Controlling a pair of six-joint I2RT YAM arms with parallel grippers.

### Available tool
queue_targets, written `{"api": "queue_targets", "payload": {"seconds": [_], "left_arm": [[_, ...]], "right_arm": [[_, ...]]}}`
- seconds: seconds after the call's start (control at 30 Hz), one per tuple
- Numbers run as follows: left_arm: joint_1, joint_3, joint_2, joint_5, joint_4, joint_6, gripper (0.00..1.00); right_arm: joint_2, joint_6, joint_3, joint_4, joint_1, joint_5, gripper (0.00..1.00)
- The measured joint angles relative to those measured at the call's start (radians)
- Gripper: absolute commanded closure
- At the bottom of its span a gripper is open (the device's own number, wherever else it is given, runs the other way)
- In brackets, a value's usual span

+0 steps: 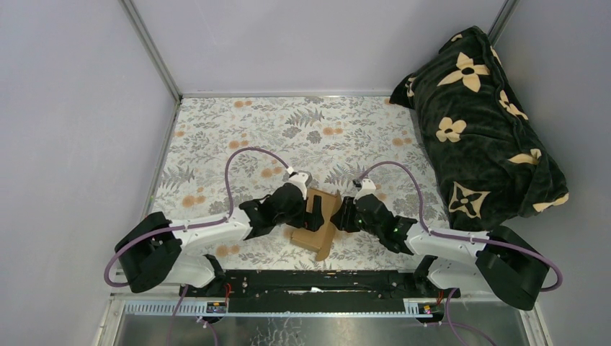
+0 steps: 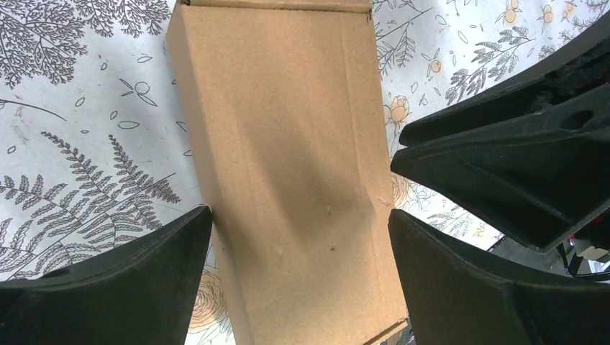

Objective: Fold the paper box
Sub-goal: Close the paper box at the center of the board.

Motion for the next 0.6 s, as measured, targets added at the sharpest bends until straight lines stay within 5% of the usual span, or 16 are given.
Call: {"api": "queue_targets", "payload": {"seconds": [0.2, 0.6], "left_arm": [[0.003, -0.026, -0.009, -0.006, 0.002, 0.002, 0.02], [0.021, -0.066, -0.003, 0.014, 0.048, -0.002, 0.02]], "right_arm": [[0.014, 0.001, 0.005, 0.026, 0.000, -0.011, 0.51], [0.107, 0.016, 0.028, 0.100, 0.000, -0.055, 0.45]]}}
